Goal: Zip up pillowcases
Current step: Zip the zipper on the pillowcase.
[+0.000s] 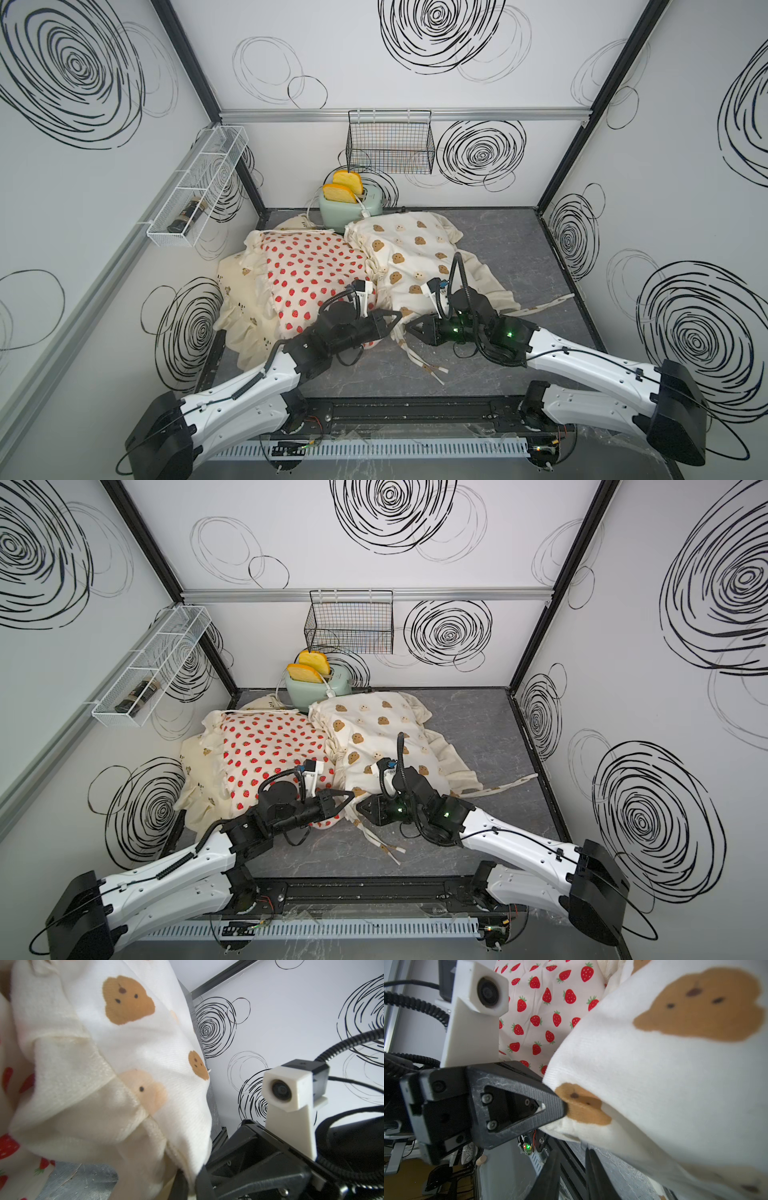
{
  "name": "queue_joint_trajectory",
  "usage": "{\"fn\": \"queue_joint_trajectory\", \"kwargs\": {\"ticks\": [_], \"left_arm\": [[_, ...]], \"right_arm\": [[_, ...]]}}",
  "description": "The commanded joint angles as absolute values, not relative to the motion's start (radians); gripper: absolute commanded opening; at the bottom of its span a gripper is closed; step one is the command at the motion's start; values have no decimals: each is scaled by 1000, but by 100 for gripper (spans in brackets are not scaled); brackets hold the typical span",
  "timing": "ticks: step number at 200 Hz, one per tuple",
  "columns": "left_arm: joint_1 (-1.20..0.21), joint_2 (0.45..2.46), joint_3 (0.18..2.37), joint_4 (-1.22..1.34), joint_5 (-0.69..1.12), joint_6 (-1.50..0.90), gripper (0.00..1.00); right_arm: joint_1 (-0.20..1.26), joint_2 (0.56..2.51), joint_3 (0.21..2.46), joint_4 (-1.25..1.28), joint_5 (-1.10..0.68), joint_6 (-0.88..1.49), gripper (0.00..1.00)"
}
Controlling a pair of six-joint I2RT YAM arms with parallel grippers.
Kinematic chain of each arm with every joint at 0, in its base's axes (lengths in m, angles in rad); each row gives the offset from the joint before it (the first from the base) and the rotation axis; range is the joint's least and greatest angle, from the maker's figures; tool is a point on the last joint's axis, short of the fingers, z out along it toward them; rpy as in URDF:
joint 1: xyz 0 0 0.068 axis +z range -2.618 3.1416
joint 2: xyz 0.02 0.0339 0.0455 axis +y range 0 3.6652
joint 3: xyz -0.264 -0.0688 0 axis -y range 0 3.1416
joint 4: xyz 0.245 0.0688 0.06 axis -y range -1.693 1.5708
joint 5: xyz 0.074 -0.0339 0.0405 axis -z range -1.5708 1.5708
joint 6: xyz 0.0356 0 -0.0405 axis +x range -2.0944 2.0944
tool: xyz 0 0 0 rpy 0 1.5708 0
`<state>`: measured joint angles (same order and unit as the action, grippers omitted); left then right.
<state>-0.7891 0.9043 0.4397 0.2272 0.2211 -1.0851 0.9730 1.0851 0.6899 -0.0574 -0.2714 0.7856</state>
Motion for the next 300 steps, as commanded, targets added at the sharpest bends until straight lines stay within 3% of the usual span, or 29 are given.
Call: {"fn": "queue_joint_trajectory", "kwargs": {"ticks": [1, 47, 116, 230, 300], "left_arm": [[-785, 901, 480, 279, 229, -1081, 0], [-785, 895, 485, 262, 226, -1074, 0], [-786, 896, 478, 272, 226, -1079, 0], [-785, 890, 479, 220, 209, -1053, 0], [-757, 863, 486, 186, 231, -1038, 0]], "right_arm": [[969, 1094, 680, -14, -295, 805, 25], [968, 1106, 716, -125, -246, 794, 27], [967, 1098, 696, -12, -269, 812, 27], [949, 1103, 728, -90, -209, 789, 2], [942, 1064, 744, -267, -106, 744, 0]]}}
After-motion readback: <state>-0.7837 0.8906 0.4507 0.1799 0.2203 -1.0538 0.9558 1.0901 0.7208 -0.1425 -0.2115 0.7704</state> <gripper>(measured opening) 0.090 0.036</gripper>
